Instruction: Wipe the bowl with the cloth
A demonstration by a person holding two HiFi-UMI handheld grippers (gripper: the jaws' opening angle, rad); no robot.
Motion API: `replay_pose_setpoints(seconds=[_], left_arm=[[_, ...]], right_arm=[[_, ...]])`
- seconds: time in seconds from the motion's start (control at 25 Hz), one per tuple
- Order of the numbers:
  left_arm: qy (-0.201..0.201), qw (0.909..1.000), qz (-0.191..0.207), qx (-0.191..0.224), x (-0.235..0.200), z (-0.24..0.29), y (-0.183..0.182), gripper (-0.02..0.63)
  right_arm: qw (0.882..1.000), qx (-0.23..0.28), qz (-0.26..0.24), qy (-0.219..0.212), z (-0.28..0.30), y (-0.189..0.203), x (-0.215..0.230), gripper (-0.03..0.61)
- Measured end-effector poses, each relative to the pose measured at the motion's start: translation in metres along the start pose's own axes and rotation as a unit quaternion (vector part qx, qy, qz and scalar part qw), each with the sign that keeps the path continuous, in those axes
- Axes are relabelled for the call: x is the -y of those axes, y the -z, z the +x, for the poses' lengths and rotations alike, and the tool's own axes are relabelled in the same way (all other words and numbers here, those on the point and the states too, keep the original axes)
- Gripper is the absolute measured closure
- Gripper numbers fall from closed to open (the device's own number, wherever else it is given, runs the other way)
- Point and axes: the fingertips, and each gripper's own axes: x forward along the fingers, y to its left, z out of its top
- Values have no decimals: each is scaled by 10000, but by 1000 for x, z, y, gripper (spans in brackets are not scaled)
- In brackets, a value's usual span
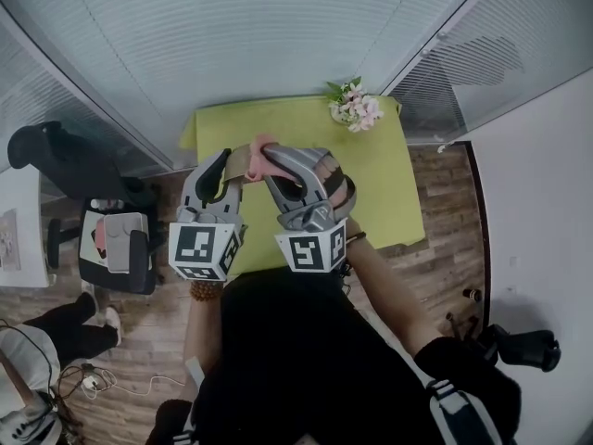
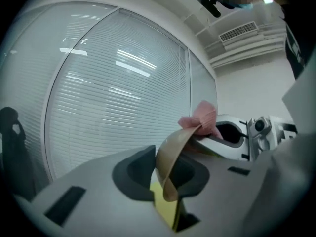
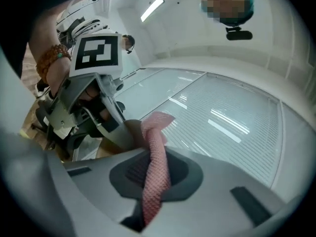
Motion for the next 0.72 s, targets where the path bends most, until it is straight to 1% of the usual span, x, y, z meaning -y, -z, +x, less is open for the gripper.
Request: replay_pose_setpoints(seconds=[0.08,0.12,0.2,0.28,0.48,0.56,0.64,0.68,0.72], left_arm=[[0,9995,-234,200,-2,-4,-7,558],[11,9984,-458,334,-3,-7,-10,558],[11,9929,-1003,637,-9,-12,-16,557],[-15,9856,-1418,918,-15,-18,-21,554],[78,9722,-1906,1358,-23,-25,-28,548],[117,9621,-2261,1519,-25,-27,-28,545],[149,9487,-2666,1695,-28,-30,-27,543],[171,9420,-2840,1781,-30,-30,-26,541],[201,9359,-2986,1859,-32,-31,-25,541]], right_arm=[[9993,39,347,137,-1,-2,5,560],[9981,64,570,204,0,-4,7,560],[9932,114,1122,289,1,-7,12,560],[9860,150,1628,321,3,-9,14,560],[9665,48,2559,191,3,-8,9,554],[9548,97,2960,267,3,-9,11,552],[9383,301,3416,448,4,-13,18,551],[9319,390,3571,498,5,-15,20,551],[9280,446,3665,508,7,-17,21,551]])
